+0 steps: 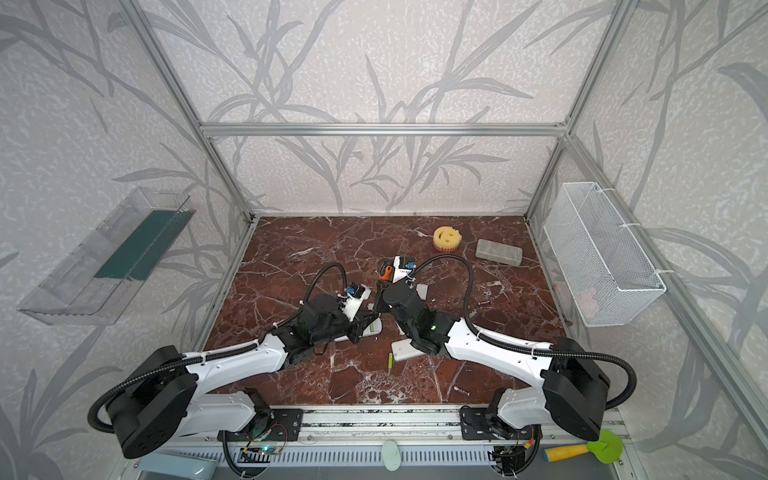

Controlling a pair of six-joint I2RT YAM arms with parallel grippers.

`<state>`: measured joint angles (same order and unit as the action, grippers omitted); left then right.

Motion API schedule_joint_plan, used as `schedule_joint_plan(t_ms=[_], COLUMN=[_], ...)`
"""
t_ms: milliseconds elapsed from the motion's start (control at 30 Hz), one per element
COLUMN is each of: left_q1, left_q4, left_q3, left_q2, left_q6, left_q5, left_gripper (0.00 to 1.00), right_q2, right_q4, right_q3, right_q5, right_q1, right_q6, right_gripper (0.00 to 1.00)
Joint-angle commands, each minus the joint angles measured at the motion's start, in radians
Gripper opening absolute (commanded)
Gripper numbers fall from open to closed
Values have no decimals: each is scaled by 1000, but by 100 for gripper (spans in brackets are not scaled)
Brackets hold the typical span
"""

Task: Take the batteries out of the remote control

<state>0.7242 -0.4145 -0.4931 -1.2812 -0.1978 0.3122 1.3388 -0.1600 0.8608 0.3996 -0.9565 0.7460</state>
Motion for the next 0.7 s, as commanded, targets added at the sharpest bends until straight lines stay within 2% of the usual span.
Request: schedule_joint_plan(t_ms=[0,33,67,233,367,467,600,633,667], left_q1=[-39,-54,-69,-104,-103,-103,-105,-104,-104], left_q4=[9,12,19,5,-131,-92,-51,-34,-14], left_q3=[-37,-35,-36,-39,-20,-50,-70,-77,-82], left_q2=[43,55,68,112,95,86,94,95,96], left_q6=[46,46,43,15,-57,-63,-52,-47,-44], left_q5=[97,142,185,355,457,503,551,559,564], left_gripper=[0,0,0,0,0,0,0,0,0], right_q2=[-64,-89,-119,-225,-229,-198,-150,-140,-131], right_q4=[32,15,-16,-115,-141,-146,-144,-166,-188], right_q3=[10,-13,-42,-110,-83,-44,-14,-14,-14], right_q5=[-204,-271,-341,-587,-769,-869,-924,-940,-954], right_q1=[59,92,126,230,273,275,283,287,293], right_q6=[-66,-65,-77,-149,-187,-204,-195,-181,-164], right_gripper=[51,57,59,62,62,62,62,60,53])
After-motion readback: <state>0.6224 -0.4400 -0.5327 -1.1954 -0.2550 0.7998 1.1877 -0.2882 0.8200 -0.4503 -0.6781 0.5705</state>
